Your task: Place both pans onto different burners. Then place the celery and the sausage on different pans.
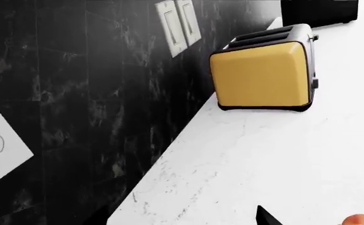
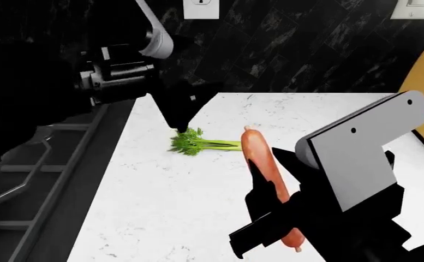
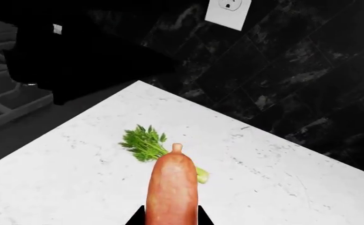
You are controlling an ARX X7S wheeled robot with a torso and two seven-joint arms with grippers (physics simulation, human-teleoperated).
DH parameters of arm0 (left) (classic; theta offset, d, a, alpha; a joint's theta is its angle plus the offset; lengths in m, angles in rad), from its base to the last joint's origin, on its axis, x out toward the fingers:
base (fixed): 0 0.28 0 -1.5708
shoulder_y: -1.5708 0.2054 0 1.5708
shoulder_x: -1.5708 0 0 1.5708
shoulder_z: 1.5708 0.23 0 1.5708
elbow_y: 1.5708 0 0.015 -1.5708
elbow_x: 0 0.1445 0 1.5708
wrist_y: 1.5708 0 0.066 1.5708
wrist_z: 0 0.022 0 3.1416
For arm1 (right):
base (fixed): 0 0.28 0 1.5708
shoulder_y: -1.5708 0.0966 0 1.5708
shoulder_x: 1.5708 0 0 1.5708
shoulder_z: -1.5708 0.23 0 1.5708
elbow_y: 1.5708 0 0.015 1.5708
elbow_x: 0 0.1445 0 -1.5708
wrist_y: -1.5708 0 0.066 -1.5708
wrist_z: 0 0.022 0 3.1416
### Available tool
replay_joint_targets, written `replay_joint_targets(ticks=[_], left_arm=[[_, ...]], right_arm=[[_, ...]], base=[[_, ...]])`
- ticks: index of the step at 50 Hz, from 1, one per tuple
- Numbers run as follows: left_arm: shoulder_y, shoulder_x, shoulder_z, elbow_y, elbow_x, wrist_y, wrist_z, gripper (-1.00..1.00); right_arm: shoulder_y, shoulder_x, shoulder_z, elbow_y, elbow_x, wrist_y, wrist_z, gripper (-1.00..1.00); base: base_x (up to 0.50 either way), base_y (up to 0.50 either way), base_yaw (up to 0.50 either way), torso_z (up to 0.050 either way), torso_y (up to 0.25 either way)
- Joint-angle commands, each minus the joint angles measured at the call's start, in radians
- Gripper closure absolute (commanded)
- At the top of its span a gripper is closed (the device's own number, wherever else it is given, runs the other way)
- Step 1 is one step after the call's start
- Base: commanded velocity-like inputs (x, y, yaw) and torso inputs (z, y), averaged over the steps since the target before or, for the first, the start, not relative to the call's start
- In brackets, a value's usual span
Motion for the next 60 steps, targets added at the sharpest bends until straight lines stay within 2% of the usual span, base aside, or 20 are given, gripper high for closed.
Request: replay_joint_targets(ticks=[1,10,29,44,60], left_arm=[[-0.140,0.124,0.168,-0.264,0.223,0.038,0.279,-1.00],[-0.121,0.181,0.247,-0.374,0.300,0.090,0.347,-1.00],[-0.023,0.147,0.366,-0.302,0.385,0.137,0.373,-1.00],[-0.007,0.175,0.404,-0.363,0.430,0.166,0.388,-1.00],[0.017,0.240,0.411,-0.538,0.466,0.227,0.394,-1.00]], right_arm=[[0.004,-0.001,0.004,-0.004,0.004,0.004,-0.005,1.00],[0.004,-0.001,-0.004,0.006,0.006,0.009,0.000,1.00],[-0.001,0.003,-0.006,0.009,-0.019,0.012,-0.002,1.00],[-0.010,0.001,-0.017,0.005,-0.034,0.019,0.006,1.00],[-0.010,0.010,-0.018,-0.022,-0.021,0.000,0.042,1.00]], base=[[0.00,0.00,0.00,0.000,0.000],[0.00,0.00,0.00,0.000,0.000],[0.00,0.00,0.00,0.001,0.000],[0.00,0.00,0.00,0.000,0.000],[0.00,0.00,0.00,0.000,0.001]])
